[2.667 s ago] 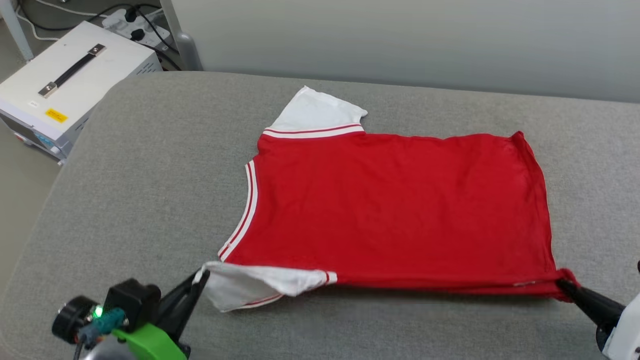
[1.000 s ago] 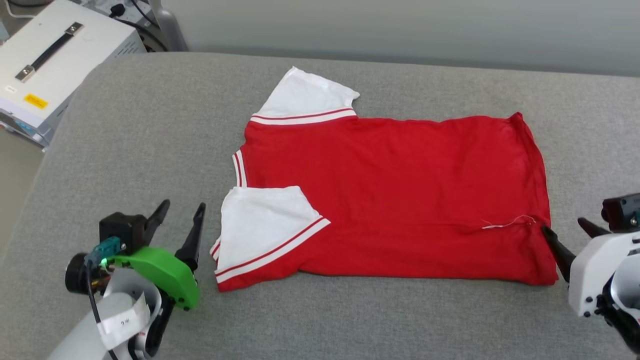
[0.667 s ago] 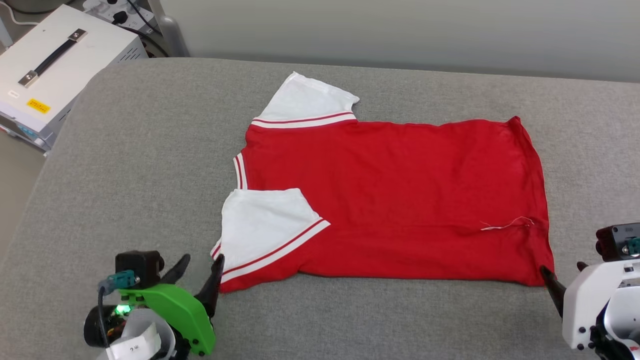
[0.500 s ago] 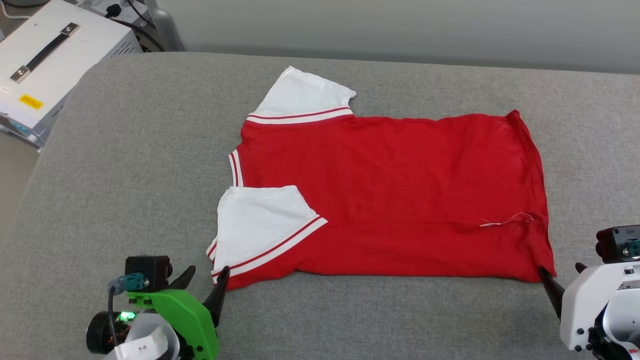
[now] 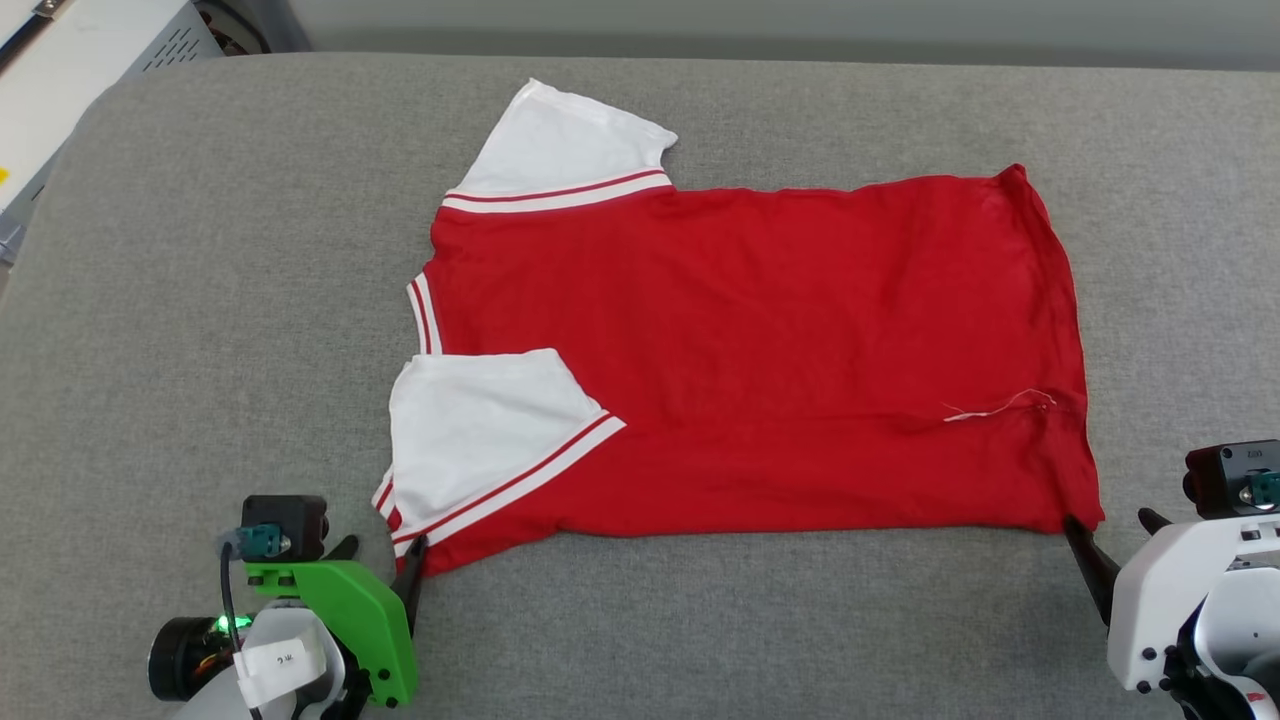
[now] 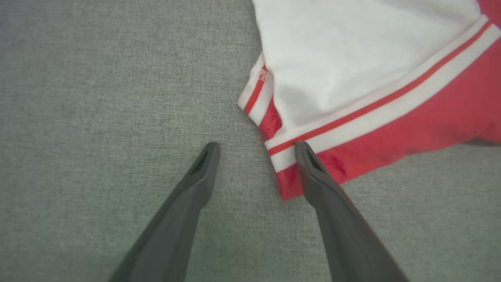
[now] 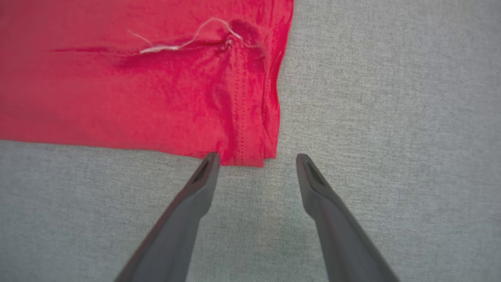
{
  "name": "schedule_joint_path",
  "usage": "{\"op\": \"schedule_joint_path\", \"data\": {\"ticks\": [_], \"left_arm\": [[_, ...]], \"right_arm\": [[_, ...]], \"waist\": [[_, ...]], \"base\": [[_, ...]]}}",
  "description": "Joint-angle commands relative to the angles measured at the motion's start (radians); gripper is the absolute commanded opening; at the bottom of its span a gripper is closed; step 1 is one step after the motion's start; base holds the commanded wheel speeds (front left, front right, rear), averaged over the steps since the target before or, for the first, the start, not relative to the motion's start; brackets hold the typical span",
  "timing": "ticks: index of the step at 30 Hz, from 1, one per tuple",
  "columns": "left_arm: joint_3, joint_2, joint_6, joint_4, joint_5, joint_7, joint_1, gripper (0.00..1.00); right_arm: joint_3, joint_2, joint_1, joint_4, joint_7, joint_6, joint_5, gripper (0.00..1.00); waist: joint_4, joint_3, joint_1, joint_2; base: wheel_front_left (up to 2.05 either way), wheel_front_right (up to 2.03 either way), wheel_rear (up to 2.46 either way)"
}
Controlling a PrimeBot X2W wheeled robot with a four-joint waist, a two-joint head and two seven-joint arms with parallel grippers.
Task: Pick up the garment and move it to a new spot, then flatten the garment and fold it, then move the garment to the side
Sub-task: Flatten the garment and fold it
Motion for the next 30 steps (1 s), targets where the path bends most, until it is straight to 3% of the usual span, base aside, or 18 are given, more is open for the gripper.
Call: {"op": "schedule_joint_path", "data": {"ticks": [1, 3, 5, 6, 9, 15, 20, 30], "left_arm": [[-0.01, -0.002, 0.005, 0.024, 0.005, 0.013, -0.008, 1.0], [-0.027, -0.001, -0.003, 0.046, 0.005, 0.038, -0.008, 1.0], [-0.053, -0.002, -0.021, 0.062, 0.003, 0.072, -0.007, 0.07], [-0.066, -0.005, -0.035, 0.067, -0.003, 0.091, -0.006, 0.0], [-0.075, -0.016, -0.058, 0.073, -0.019, 0.106, -0.009, 0.0], [-0.052, -0.026, -0.07, 0.048, 0.0, 0.018, -0.031, 0.0], [-0.027, -0.005, -0.068, -0.031, 0.042, -0.057, -0.065, 0.0], [-0.022, 0.046, -0.038, -0.203, 0.088, -0.059, -0.075, 0.0]], "right_arm": [[0.002, 0.0, -0.016, 0.0, -0.008, -0.001, -0.004, 1.0], [0.004, -0.002, -0.017, 0.002, -0.011, -0.001, -0.005, 1.0], [0.005, -0.005, -0.021, 0.003, -0.018, -0.001, -0.005, 1.0], [0.003, -0.006, -0.025, 0.002, -0.024, -0.001, -0.007, 1.0], [-0.001, -0.009, -0.035, -0.001, -0.037, -0.001, -0.013, 1.0], [-0.015, -0.016, -0.041, 0.018, -0.035, -0.001, -0.034, 1.0], [-0.024, -0.013, -0.065, 0.079, -0.026, -0.001, -0.052, 1.0], [-0.04, 0.03, -0.113, 0.232, -0.021, -0.001, -0.075, 1.0]], "waist": [[-0.01, 0.012, 0.0, 0.012], [-0.013, 0.016, 0.0, 0.012], [-0.014, 0.017, 0.0, 0.012], [-0.014, 0.017, 0.0, 0.012], [-0.009, 0.009, 0.0, 0.012], [0.02, -0.01, 0.0, 0.012], [0.053, -0.016, 0.0, 0.012], [0.086, 0.001, 0.0, 0.012]], "base": [[0.0, 0.0, 0.0], [0.0, 0.0, 0.0], [0.0, 0.0, 0.0], [0.0, 0.0, 0.0], [0.0, 0.0, 0.0], [0.0, 0.0, 0.0], [0.0, 0.0, 0.0], [0.0, 0.0, 0.0]]}}
